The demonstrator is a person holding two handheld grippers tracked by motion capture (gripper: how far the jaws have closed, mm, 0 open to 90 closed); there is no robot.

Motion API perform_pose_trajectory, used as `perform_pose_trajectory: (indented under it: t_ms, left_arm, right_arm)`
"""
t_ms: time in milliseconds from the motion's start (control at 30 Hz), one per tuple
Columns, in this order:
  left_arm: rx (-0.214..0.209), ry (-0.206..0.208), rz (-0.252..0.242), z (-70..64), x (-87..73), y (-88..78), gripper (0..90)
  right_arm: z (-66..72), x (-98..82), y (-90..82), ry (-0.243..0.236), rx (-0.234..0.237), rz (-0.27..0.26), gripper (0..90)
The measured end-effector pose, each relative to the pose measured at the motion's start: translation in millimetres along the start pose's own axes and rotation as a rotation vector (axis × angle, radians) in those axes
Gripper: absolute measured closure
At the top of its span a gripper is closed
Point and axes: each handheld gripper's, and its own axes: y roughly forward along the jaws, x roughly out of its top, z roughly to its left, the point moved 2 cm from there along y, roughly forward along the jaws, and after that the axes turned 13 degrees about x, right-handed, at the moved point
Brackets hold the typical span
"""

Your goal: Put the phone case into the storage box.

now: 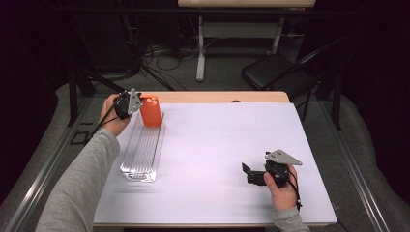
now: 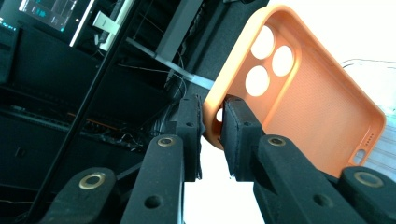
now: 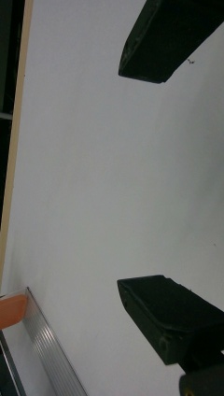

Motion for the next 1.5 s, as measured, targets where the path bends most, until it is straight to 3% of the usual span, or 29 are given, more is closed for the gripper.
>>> perform_pose_trajectory:
  t_ms: [167, 367, 600, 767, 900, 1200, 1500]
  left_arm:
    - [0.0, -0.013, 0.001, 0.6, -0.3, 0.1, 75.4]
    - [0.016, -0.024, 0.01, 0.4, -0.1, 0.6, 66.0]
    - [0.02, -0.064, 0.009, 1.0, 0.1, 0.4, 54.6]
    - [0.011, -0.097, 0.011, 1.6, 0.9, -0.9, 51.7]
    - [0.02, -0.1, 0.008, 2.7, -0.3, -1.2, 47.3]
    - [0.015, -0.109, 0.008, 4.1, 0.6, -3.7, 45.5]
    - [-0.012, -0.171, 0.02, 7.5, -0.6, -8.1, 43.1]
  right_arm:
    - [0.2, -0.1, 0.7, 0.001, 0.0, -0.006, 0.7]
    - [0.3, -0.4, 1.2, 0.0, -0.002, -0.004, 0.7]
    - [0.5, -0.6, 1.5, -0.004, -0.002, 0.001, 0.7]
    - [1.2, -0.3, 1.9, -0.004, 0.002, 0.002, 0.9]
    - [1.3, -0.3, 1.6, -0.005, 0.001, 0.001, 1.0]
    - [1.2, 0.0, 0.9, -0.011, 0.004, -0.001, 1.0]
    - [-0.3, -1.3, 1.5, -0.007, 0.007, 0.004, 1.1]
